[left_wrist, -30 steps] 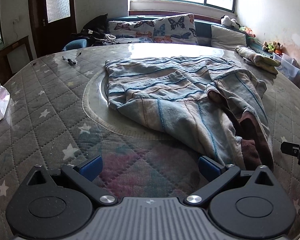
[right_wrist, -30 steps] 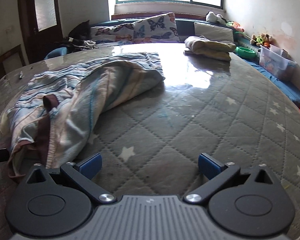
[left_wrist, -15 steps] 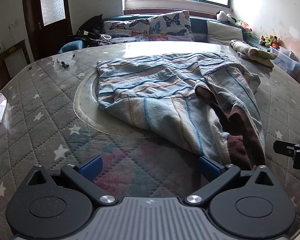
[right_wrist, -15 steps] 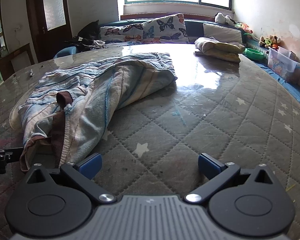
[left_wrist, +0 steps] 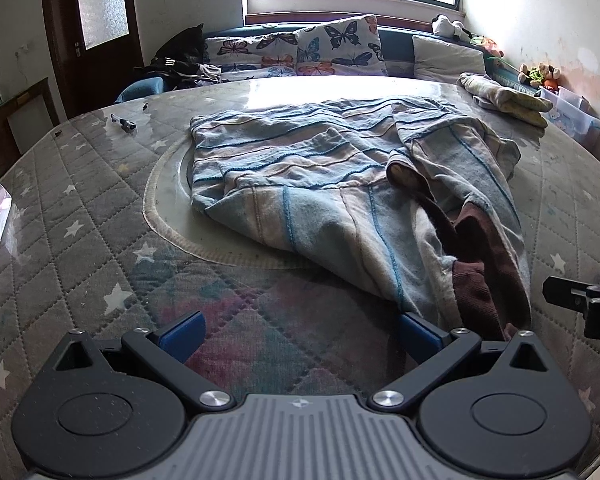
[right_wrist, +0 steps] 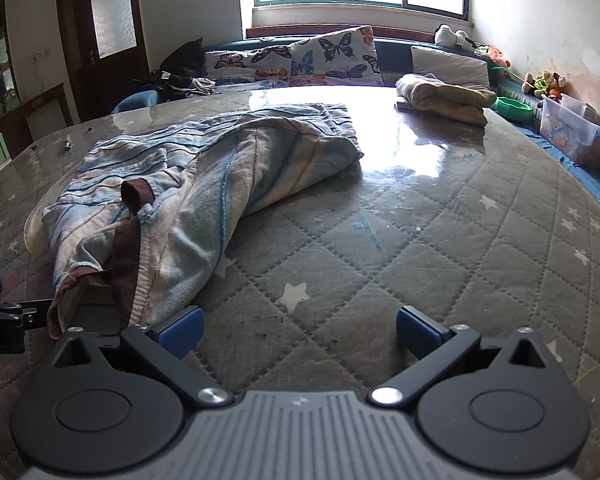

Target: Fold clothes

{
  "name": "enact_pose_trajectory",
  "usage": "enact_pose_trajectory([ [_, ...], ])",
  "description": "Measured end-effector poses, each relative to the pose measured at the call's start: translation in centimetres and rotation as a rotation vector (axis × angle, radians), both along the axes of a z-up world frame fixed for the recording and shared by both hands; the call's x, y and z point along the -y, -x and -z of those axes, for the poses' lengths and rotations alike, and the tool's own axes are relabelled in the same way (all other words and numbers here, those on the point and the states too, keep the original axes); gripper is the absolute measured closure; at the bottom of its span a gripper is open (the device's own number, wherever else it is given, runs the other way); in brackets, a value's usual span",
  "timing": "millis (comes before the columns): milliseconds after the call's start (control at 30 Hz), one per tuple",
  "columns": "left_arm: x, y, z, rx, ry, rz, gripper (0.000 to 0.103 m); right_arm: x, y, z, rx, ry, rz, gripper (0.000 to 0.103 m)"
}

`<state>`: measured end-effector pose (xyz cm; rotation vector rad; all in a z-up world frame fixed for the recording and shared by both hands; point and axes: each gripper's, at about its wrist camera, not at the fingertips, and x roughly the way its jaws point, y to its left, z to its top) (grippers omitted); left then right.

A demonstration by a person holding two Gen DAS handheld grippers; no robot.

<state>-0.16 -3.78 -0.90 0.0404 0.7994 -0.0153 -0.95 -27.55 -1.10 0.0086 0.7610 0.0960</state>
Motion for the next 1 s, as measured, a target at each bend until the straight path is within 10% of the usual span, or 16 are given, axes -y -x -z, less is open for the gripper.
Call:
enact_pose_trajectory([
  [1000,0.0,-0.9,-0.2,-0.008,0.007,0.012,0.0,-0.3,-1.3,0.1,-0.002,0.007,0.011,0.0],
])
